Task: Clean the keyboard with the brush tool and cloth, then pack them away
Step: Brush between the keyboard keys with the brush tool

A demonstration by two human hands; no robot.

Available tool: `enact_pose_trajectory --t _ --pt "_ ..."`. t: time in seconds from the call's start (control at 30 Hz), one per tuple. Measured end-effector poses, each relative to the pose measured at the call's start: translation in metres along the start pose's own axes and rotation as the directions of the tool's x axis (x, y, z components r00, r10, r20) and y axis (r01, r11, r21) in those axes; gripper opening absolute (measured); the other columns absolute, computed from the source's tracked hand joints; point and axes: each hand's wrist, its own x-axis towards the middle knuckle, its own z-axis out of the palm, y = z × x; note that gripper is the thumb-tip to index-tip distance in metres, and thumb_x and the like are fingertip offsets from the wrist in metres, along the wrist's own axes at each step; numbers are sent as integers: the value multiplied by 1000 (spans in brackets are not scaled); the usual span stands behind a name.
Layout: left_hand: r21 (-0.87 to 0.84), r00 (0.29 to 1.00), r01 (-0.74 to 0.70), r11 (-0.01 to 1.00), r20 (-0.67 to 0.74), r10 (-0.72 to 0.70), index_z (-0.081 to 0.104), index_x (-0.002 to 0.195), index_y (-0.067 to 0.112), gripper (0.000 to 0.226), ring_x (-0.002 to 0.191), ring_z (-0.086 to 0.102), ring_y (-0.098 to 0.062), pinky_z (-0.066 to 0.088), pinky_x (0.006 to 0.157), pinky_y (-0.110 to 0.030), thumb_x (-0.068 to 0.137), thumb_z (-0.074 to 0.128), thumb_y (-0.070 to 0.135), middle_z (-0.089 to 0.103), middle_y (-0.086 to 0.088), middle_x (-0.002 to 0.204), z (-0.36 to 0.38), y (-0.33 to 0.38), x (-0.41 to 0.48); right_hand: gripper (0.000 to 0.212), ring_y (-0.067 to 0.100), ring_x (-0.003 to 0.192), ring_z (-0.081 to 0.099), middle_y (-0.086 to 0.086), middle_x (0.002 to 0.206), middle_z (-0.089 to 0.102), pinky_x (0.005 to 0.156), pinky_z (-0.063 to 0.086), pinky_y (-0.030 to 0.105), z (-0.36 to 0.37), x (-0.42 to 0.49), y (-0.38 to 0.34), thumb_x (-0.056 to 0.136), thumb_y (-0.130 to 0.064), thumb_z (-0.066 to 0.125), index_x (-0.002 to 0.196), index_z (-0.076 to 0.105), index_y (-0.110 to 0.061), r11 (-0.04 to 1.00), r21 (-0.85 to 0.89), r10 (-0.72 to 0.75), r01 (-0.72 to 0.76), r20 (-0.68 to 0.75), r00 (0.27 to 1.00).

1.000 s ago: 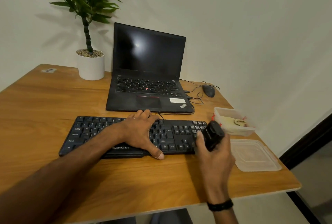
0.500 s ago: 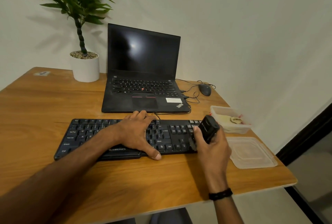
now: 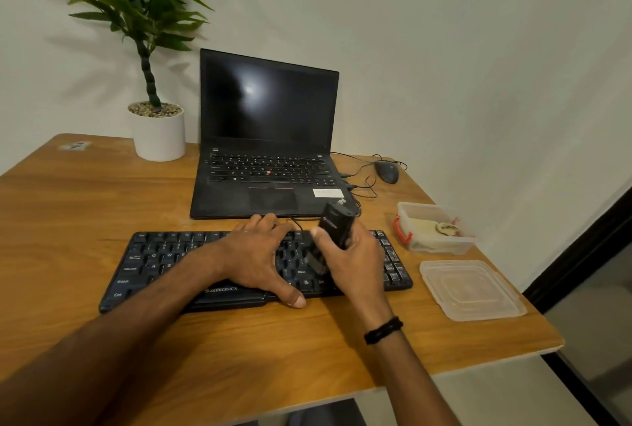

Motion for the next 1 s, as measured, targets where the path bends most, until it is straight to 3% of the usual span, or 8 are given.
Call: enact_pose_trajectory --t 0.1,0.23,0.37,0.5,0.57,0.73,0.93,1.0 --pt "-6 1000 -7 1000 -15 7 12 160 30 138 131 29 -17 30 118 -38 52 70 93 30 4 141 1 1 1 22 -9 72 59 -19 81 62 58 43 1 4 -8 0 90 -42 68 105 61 -27 996 -90 -22 12 -108 994" --pt "-24 999 -26 999 -35 25 21 156 34 135 124 32 -15 33 115 -39 45 67 96 33 8 132 1 -2 0 27 -8 83 65 -18 88 69 66 51 10 11 -18 -4 86 -44 72 109 65 -31 997 -2 -77 78 83 994" --pt "-16 1000 -10 1000 -26 10 11 160 31 139 132 28 -17 29 118 -38 51 70 93 29 5 141 2 -1 1 30 -4 84 64 -19 87 64 61 50 10 -6 -10 5 89 -43 69 115 60 -30 996 -88 -1 -7 -97 995" --pt "-28 999 -27 999 -19 26 14 158 34 137 127 29 -15 32 116 -39 49 68 96 30 7 136 3 -1 1 30 4 97 69 -12 99 73 77 58 24 -12 -18 6 87 -29 74 115 63 -27 972 232 -105 39 278 955" --pt "-25 1000 -21 999 -24 20 14 158 34 137 127 29 -16 32 116 -40 48 67 97 31 6 136 2 -3 2 33 7 100 68 -8 104 72 78 58 26 -17 -7 6 87 -29 73 117 61 -22 957 289 -116 26 301 947" --pt "-13 999 -29 999 -28 28 16 157 34 136 122 30 -14 33 114 -38 48 67 97 31 8 131 3 -3 2 45 6 112 63 -8 118 66 90 56 31 -14 2 5 88 -36 71 127 53 -23 961 271 -153 46 388 909" --pt "-16 1000 -20 1000 -22 20 15 158 33 141 123 30 -15 33 114 -40 43 62 100 31 8 131 3 -4 4 45 2 110 56 -15 119 61 90 49 23 -40 26 -5 89 -30 71 129 50 -26 937 -190 -172 295 485 857" --pt "-17 999 -28 999 -21 28 14 158 34 140 124 31 -15 34 114 -40 45 63 100 31 7 133 2 -4 5 45 -1 110 57 -17 119 62 92 50 24 -42 28 -7 88 -27 72 129 52 -24 975 -42 -173 219 477 862"
